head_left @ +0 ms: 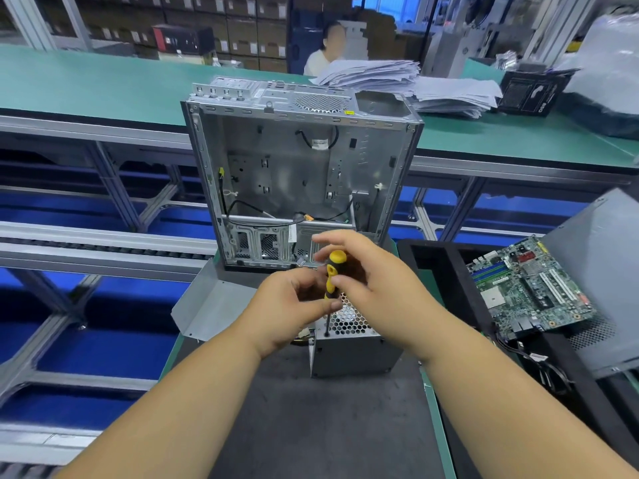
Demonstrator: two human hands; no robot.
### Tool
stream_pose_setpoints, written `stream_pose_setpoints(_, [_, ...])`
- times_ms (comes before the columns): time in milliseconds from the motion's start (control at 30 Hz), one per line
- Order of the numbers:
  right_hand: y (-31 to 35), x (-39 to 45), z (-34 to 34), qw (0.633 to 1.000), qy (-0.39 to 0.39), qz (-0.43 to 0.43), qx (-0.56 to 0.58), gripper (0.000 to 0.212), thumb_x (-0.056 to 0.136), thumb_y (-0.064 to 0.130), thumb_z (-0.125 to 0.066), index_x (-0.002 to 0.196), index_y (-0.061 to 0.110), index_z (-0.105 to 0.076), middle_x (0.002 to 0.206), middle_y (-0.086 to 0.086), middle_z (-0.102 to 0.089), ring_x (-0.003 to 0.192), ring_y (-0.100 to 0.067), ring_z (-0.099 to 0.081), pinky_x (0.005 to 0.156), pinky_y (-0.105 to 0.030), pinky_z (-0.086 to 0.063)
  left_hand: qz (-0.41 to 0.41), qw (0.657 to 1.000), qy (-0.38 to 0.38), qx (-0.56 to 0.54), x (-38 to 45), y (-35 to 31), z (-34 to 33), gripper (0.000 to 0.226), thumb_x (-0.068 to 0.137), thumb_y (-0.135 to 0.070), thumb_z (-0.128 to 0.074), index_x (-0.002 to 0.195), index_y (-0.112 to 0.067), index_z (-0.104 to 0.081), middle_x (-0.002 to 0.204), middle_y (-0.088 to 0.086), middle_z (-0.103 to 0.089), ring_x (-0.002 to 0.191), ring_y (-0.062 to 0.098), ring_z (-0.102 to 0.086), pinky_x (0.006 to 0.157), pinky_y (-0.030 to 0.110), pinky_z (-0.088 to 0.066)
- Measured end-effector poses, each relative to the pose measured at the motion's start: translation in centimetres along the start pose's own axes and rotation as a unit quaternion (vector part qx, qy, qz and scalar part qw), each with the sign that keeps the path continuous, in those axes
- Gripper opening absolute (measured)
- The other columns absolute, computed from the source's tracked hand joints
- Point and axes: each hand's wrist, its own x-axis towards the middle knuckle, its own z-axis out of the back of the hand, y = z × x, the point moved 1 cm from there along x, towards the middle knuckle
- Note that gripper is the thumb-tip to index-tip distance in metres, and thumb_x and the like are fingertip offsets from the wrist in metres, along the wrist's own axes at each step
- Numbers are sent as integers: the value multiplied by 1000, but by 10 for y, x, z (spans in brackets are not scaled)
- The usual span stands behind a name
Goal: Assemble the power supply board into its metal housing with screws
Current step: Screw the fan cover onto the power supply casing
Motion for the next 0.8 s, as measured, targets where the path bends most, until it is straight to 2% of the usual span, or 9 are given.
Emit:
stream_pose_setpoints(200, [-7,1,9,998,-54,-4,31,40,77,-4,-74,101,28,-74,93,14,-71,93,-8,-67,86,-31,-56,-19,998,49,45,-1,-3,-1,20,83,-21,-71,101,-28,-72,103,-7,-74,105,11,-67,97,30,-50])
stream_pose_setpoints(300, [-2,2,5,997,-68,12,-13,35,73,2,-79,97,27,-74,90,14,-69,90,-8,-65,85,-36,-55,-34,997,33,52,-2,-3,-3,27,74,-28,-78,99,-25,-67,97,-8,-70,96,10,-67,92,28,-53])
stream_pose_setpoints(400, [1,2,3,993,-93,16,-69,29,70,14,-84,93,26,-71,86,14,-65,83,-6,-61,79,-36,-53,-33,997,-35,57,-3,-2,-5,33,63,-38,-83,84,-22,-63,78,-9,-64,78,8,-62,75,22,-51])
stream_pose_setpoints(500, [1,0,1,986,-129,-1,-105,29,70,27,-85,83,23,-60,78,11,-60,74,-7,-56,68,-33,-50,-31,997,-71,32,-2,1,-6,29,63,-31,-88,75,-19,-64,71,-4,-64,68,10,-57,67,22,-50])
stream_pose_setpoints(567, [2,-1,-1,981,-143,-9,-131,34,74,35,-81,78,22,-50,75,9,-55,71,-9,-52,63,-31,-47,-38,996,-67,41,-2,1,-6,21,67,-23,-88,78,-21,-70,78,-3,-71,75,12,-66,71,27,-55])
stream_pose_setpoints(633, [2,-2,-2,979,-128,-17,-159,36,78,39,-77,80,23,-45,77,9,-52,71,-10,-50,63,-32,-47,-61,993,-58,81,-3,-2,-6,16,72,-22,-86,83,-25,-74,83,-4,-73,82,14,-69,77,33,-57])
stream_pose_setpoints(700, [0,-1,1,984,-91,-27,-154,29,83,37,-73,90,28,-47,85,11,-55,79,-7,-54,70,-33,-50,-81,987,-68,120,-3,-3,-5,15,76,-21,-83,84,-30,-75,83,-9,-73,82,10,-69,78,29,-56])
stream_pose_setpoints(733, [-1,-1,2,990,-67,-37,-119,26,86,32,-71,100,31,-49,92,12,-58,85,-5,-57,77,-33,-51,-78,986,-77,124,-2,-3,-3,18,77,-19,-82,84,-34,-74,82,-11,-73,81,7,-69,77,25,-55])
stream_pose_setpoints(800, [-3,-3,3,998,-22,-57,-26,39,91,17,-66,121,35,-49,109,13,-63,99,-3,-62,93,-35,-51,-58,990,-75,102,-2,-1,2,25,81,-13,-78,86,-37,-73,80,-14,-73,77,0,-67,74,17,-51])
